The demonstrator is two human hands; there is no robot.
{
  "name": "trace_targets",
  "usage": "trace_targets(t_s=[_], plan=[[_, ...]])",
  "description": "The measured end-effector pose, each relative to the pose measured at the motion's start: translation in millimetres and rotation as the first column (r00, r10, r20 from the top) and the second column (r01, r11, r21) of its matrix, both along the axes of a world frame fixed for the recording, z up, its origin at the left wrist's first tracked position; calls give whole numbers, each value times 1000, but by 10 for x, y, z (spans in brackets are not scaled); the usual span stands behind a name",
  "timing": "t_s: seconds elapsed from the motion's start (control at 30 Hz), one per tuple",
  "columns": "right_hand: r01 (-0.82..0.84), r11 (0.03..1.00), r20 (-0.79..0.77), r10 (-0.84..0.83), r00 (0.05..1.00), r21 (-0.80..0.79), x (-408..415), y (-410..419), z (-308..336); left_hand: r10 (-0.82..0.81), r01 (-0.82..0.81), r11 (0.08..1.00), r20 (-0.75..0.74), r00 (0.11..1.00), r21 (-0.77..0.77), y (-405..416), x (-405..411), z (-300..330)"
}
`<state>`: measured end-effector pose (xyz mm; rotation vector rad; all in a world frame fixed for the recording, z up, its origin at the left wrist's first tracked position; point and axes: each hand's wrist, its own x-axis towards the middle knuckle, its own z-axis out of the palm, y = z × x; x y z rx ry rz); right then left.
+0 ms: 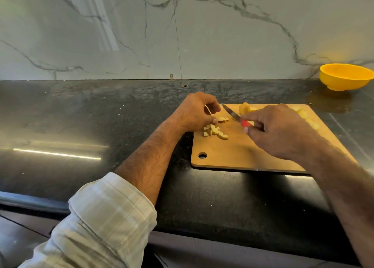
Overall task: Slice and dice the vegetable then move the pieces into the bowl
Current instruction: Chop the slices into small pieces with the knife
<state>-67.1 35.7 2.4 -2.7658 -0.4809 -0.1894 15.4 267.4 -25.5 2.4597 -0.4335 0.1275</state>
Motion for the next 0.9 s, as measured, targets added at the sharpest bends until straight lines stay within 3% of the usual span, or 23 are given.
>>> trace_targets(t_s=[0.23,0.37,0.53,0.9], plan=[[49,999,-35,-49,998,-4,85,-39,-27,-86,94,992,-86,993,86,-24,34,4],[59,998,-74,-60,995,-11,99,-65,-13,-81,89,980,-53,995,178,-87,65,24],[48,999,-103,-50,993,-23,106,-48,-33,-68,68,986,-10,998,155,-85,64,8],[52,998,16,-52,999,23,34,11,-68,11,-16,986,32,999,167,-150,33,7]])
